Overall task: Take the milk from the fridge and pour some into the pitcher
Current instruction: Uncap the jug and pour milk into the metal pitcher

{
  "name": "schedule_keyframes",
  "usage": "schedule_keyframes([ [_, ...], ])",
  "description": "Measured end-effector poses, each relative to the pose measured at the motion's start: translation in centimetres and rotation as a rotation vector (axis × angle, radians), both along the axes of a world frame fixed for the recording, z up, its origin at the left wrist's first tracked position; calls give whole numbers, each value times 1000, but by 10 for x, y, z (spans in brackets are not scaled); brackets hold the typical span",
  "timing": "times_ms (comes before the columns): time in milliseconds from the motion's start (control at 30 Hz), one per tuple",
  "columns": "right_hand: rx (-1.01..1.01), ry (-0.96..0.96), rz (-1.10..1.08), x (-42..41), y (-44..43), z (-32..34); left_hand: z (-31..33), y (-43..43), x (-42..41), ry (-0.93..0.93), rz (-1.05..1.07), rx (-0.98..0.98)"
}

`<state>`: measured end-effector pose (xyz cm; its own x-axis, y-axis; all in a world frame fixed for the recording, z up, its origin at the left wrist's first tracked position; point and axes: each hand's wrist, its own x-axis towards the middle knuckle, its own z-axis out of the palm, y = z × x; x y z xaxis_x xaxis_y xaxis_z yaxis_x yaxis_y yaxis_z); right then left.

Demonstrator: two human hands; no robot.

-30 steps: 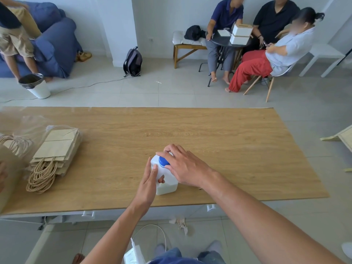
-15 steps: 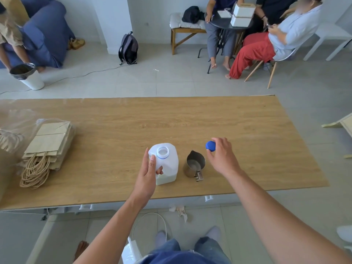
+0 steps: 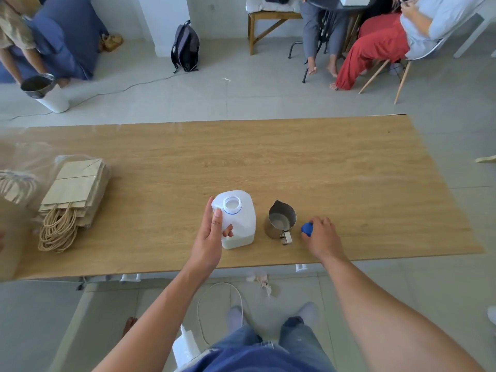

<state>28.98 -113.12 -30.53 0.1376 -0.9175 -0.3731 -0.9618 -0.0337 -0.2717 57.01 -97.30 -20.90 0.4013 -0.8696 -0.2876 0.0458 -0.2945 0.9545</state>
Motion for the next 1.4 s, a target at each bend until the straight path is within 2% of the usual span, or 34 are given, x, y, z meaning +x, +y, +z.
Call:
schedule_keyframes([
  [367,37,-72,-36,-2,1,-4,4,-1,0,7,1,-1],
  [567,-28,-357,-227,11,-3,25,0,0,2,19,-14,3],
  [733,69,-507,-185,32,8,49,3,1,1,12,-27,0],
  [900,213,-495,-161,53,23,32,7,2,-2,-4,-16,-28],
  [1067,174,-472,-195,64,36,27,5,2,0,-61,-38,3],
  [1300,83,-493,-179,61,43,18,22,-1,7,-22,-40,23],
  [1400,85,-492,-130,58,44,18,26,-2,11,-137,-133,33],
])
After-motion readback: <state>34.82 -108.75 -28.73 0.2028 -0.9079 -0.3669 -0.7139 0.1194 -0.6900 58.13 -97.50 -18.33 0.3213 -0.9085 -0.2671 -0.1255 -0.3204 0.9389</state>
